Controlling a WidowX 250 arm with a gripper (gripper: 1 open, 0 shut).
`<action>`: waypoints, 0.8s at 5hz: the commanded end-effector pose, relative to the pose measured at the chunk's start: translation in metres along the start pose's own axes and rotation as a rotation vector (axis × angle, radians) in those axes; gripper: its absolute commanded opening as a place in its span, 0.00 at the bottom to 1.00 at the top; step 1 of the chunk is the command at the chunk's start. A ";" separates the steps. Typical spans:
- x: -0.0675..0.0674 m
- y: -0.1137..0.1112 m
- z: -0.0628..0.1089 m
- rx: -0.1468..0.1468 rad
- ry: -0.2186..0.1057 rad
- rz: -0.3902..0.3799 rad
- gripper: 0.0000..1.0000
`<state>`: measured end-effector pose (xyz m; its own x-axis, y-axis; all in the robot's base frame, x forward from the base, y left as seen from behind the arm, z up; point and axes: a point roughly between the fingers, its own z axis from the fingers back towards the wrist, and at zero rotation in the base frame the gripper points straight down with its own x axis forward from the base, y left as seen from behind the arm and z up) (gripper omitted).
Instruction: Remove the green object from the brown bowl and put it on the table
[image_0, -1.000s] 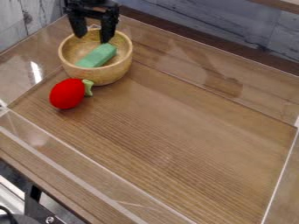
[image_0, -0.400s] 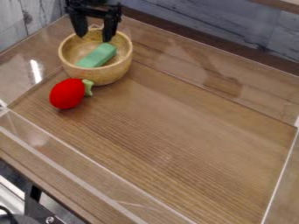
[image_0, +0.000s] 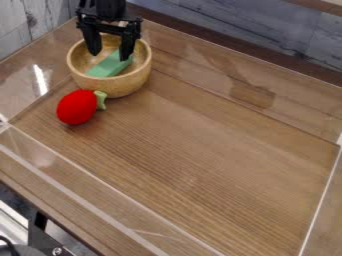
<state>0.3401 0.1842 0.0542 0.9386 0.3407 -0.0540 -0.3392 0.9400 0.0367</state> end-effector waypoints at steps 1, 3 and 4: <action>0.011 0.010 0.017 0.013 -0.063 0.043 1.00; 0.018 -0.014 0.005 0.015 -0.071 -0.061 0.00; 0.024 -0.008 0.013 0.012 -0.067 -0.050 1.00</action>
<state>0.3600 0.1795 0.0477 0.9553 0.2927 -0.0411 -0.2912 0.9559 0.0393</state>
